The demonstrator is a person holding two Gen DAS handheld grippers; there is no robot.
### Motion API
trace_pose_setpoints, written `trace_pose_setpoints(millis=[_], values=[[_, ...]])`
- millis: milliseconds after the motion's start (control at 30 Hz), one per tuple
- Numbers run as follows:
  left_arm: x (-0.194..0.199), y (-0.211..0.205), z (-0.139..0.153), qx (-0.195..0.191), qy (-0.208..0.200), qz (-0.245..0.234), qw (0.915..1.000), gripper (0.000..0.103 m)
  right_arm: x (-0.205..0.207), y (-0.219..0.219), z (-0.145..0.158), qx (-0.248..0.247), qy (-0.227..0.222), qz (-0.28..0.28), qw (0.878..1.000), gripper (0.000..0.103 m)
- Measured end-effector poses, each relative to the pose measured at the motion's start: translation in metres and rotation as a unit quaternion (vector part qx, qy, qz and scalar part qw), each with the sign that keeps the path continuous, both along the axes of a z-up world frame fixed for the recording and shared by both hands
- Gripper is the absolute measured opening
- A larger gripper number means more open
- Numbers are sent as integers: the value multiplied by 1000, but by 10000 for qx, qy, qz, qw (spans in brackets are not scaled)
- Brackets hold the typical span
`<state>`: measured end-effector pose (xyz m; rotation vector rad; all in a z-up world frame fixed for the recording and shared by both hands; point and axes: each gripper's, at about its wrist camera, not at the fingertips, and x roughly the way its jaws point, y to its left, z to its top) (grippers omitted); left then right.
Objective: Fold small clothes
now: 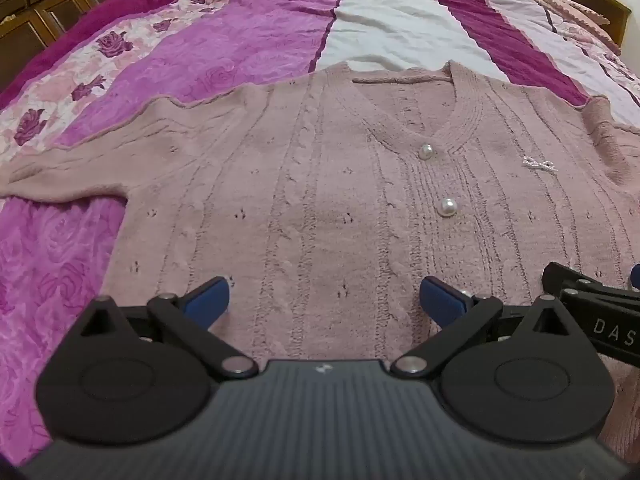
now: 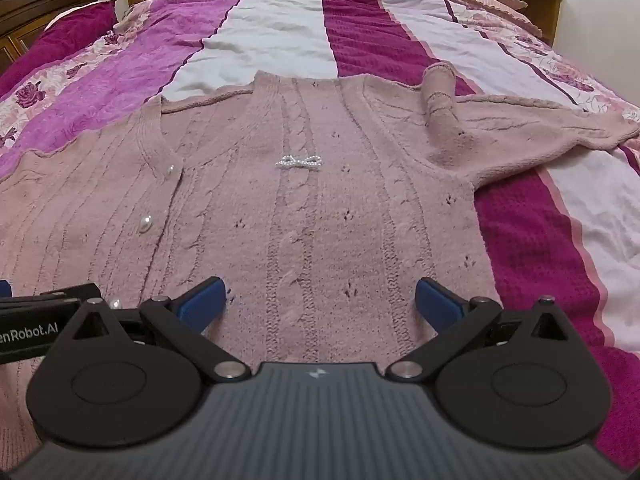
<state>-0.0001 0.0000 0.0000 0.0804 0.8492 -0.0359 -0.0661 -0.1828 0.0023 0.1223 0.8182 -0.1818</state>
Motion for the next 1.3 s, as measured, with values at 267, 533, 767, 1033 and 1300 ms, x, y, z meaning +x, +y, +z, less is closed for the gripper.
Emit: trace_pose_setpoints(millis=[267,533,767,1033,1300], values=[[-1,1,1,-2,10,-3,10000,103,-2,0,-1,-1,-5,-8,10000,103],[-1,-1,-2,-6,48,5,10000,103,-2,0,0,11,2,-6,10000,103],[1,0,-3,-19,63,2,10000,103,-1,0,-2,12,9,-6,10000,103],[0,0,-3,-18,66,7,10000,103,-1,0,-2,18,18,-7,10000,103],[-1,0,-6,-18,73,6,10000,103,-1,0,-2,22,25,-5,10000,103]])
